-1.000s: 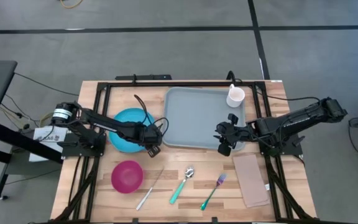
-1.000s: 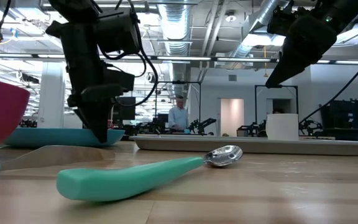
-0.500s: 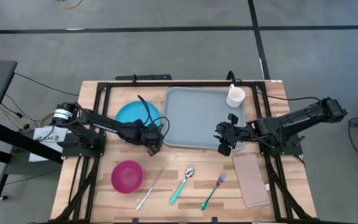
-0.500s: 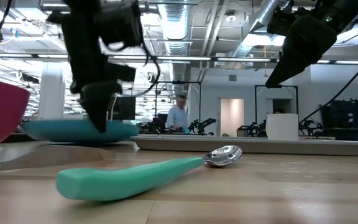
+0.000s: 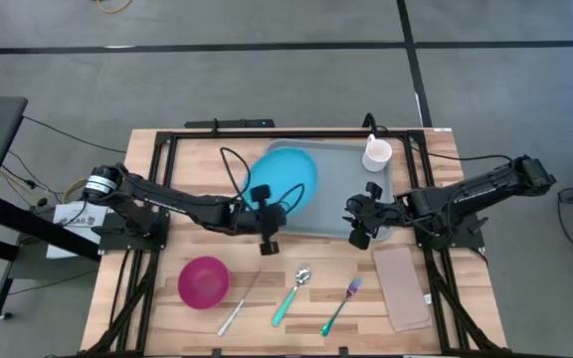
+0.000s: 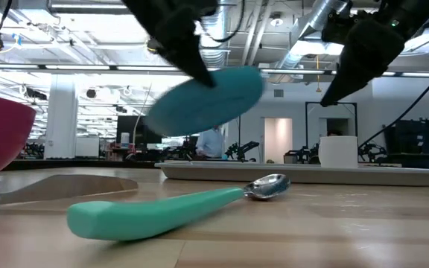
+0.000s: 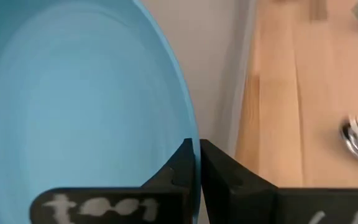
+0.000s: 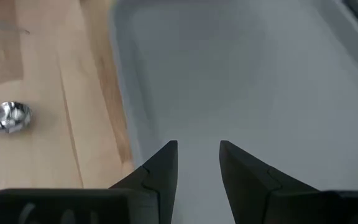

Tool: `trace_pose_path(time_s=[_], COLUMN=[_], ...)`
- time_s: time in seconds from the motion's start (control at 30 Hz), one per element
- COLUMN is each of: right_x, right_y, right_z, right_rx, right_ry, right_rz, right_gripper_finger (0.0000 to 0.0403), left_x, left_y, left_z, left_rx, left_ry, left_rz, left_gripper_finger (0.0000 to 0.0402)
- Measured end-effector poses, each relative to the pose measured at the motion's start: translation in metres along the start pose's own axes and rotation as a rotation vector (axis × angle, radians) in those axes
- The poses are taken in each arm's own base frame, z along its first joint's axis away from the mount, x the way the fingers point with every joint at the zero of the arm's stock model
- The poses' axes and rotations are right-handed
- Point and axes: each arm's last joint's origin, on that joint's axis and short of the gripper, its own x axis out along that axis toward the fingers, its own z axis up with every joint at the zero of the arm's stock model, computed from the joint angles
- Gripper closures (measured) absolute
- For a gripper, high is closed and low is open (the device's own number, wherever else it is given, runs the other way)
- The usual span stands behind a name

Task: Set up tray
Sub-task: Put the blue plate to the bottom of the white mug on the gray serving tray

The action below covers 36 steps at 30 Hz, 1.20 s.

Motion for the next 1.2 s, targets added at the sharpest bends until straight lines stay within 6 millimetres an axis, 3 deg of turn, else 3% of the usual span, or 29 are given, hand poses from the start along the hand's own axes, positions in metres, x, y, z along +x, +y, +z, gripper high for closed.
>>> trace_pose_path(time_s=[0.2, 0.33, 0.67, 0.83, 1.0, 1.2], right_x=[-0.007, -0.012, -0.025, -0.030, -0.033, -0.034], right_y=[0.004, 0.012, 0.033, 0.040, 0.044, 0.045], right_z=[-0.017, -0.024, -0.036, -0.041, -0.044, -0.044], right_rx=[0.106, 0.114, 0.080, 0.035, 0.009, 0.004], right_ry=[0.120, 0.126, 0.096, 0.068, 0.048, 0.044], right_rz=[-0.034, -0.035, 0.018, 0.029, 0.032, 0.032], right_gripper_finger=[0.0289, 0.0289, 0.0289, 0.0289, 0.0289, 0.0289], left_x=[0.045, 0.075, 0.132, 0.158, 0.162, 0.134], left_y=[-0.003, -0.002, -0.003, -0.005, -0.006, 0.004], left_z=[-0.005, -0.010, 0.017, 0.025, 0.042, 0.063], left_rx=[0.164, 0.177, 0.211, 0.219, 0.219, 0.132], left_ry=[-0.028, -0.021, 0.065, 0.128, 0.145, 0.317], left_rz=[-0.033, -0.018, -0.136, -0.154, -0.157, -0.162], left_gripper_finger=[0.0401, 0.0401, 0.0400, 0.0370, 0.0323, 0.0298])
